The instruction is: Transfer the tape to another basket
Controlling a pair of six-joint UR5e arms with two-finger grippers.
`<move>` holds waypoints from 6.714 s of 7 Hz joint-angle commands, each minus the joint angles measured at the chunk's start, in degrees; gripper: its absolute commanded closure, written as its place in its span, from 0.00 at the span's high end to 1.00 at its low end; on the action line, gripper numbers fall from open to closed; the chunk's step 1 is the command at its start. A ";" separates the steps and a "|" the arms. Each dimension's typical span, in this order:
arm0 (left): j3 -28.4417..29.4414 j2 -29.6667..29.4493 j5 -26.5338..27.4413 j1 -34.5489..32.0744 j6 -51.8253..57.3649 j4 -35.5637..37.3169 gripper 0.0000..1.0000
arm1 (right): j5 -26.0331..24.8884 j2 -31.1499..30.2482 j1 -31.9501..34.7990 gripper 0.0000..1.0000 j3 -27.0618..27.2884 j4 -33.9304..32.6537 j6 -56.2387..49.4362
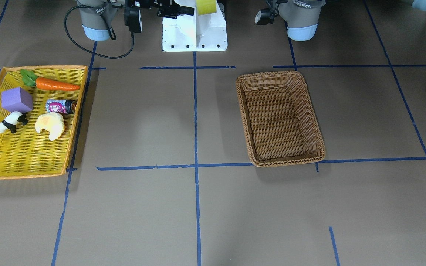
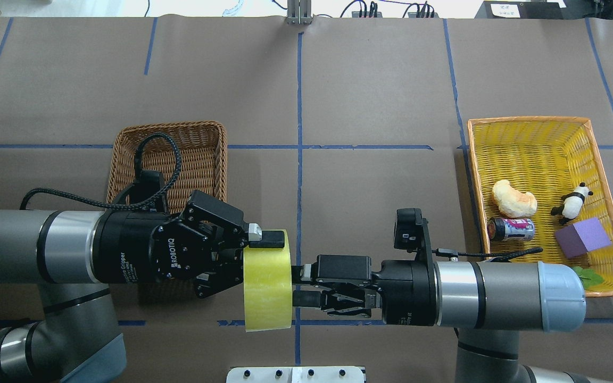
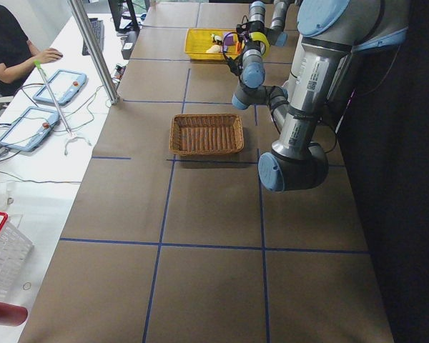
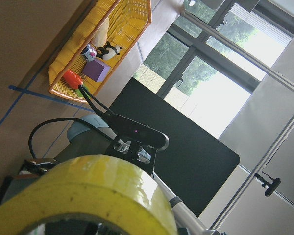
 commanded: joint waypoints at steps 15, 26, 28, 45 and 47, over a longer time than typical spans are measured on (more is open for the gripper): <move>2.88 0.06 -17.88 -18.19 63.81 70.09 0.00 | 28.12 -0.97 42.64 1.00 0.56 -80.33 -69.86; 4.56 -0.12 -15.42 -20.78 78.25 81.58 1.00 | 33.56 -7.64 59.27 1.00 0.39 -99.76 -108.09; 3.06 4.24 -23.17 -32.11 92.20 84.04 1.00 | 33.99 -13.32 65.03 1.00 -3.64 -99.14 -116.41; 12.72 27.48 -25.84 -66.96 146.66 95.47 1.00 | 39.80 -21.19 79.14 1.00 -15.00 -91.23 -121.90; 13.77 27.92 -26.37 -66.96 148.67 94.95 1.00 | 39.80 -21.19 79.14 1.00 -15.26 -91.23 -121.90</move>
